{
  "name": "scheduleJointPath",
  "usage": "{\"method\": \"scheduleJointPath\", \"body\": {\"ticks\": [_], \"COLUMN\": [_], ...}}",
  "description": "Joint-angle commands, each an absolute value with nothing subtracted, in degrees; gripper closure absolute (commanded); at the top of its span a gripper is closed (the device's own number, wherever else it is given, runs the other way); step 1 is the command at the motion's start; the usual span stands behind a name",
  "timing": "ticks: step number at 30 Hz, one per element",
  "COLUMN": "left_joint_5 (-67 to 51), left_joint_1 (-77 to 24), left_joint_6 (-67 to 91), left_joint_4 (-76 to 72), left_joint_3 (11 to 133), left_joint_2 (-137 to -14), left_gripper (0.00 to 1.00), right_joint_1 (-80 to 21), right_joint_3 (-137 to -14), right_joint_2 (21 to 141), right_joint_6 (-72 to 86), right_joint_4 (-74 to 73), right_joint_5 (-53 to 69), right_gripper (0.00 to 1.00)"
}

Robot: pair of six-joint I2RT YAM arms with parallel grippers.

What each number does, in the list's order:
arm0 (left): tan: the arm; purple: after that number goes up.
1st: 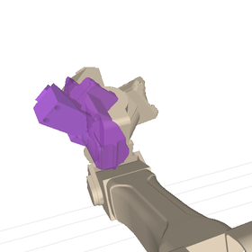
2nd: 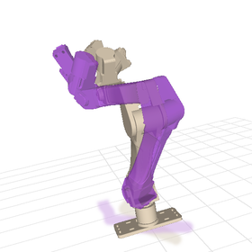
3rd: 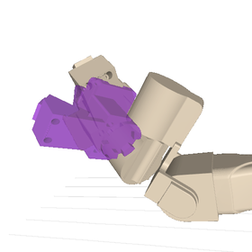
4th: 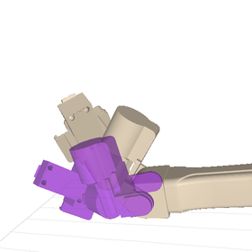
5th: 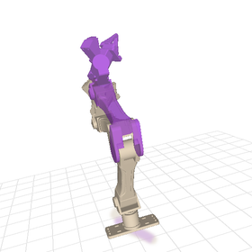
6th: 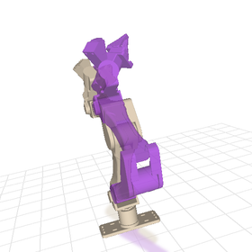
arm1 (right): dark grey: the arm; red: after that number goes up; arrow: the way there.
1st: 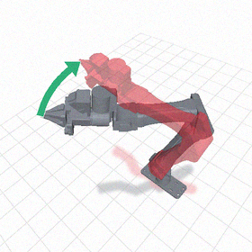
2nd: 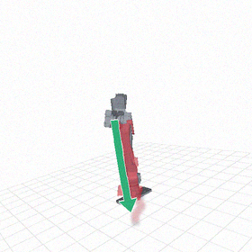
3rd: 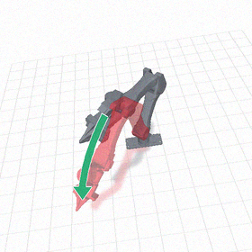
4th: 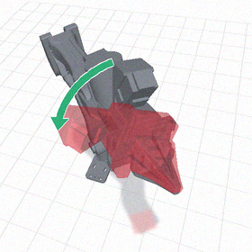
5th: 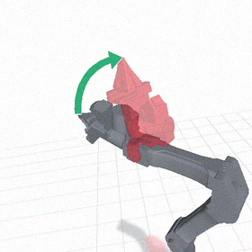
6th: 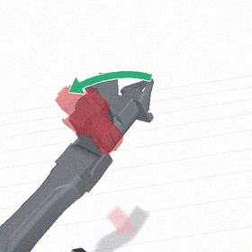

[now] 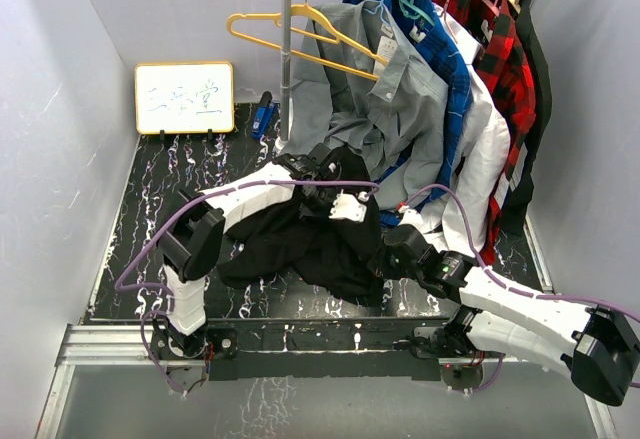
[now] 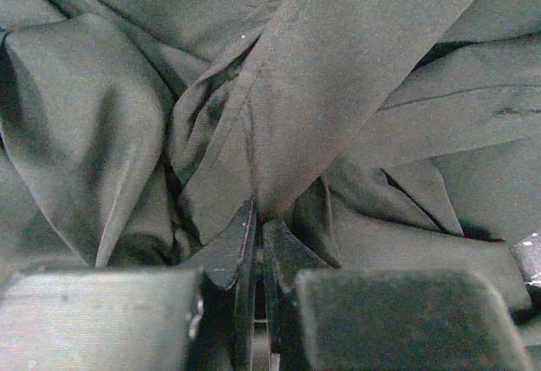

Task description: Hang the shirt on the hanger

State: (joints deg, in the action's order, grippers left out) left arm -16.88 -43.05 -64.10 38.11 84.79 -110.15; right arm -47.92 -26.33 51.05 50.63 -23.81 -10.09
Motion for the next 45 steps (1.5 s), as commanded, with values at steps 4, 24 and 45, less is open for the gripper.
{"method": "scheduleJointPath", "body": {"ticks": [4, 24, 45], "left_joint_5": [-15.0, -3.7, 25.5], "left_joint_1": [-43.6, -44.9, -44.8], "left_joint_6": [-63.2, -53.5, -62.5], "left_joint_4": [44.6, 61.6, 46.4], "left_joint_3": [87.3, 97.3, 127.6], "left_joint_2": [-99.6, -80.0, -77.4], "left_gripper": [1.00, 1.00, 1.00], "right_joint_1": [-47.7, -47.7, -43.9], "right_joint_3": [-28.2, -62.9, -114.7], "right_joint_2": [50.1, 55.8, 83.7], "right_joint_6": [50.2, 33.6, 24.3], "right_joint_4": [-23.0, -25.2, -35.2], "right_joint_5": [-9.0, 5.3, 12.0], "right_gripper": [1.00, 1.00, 1.00]}}
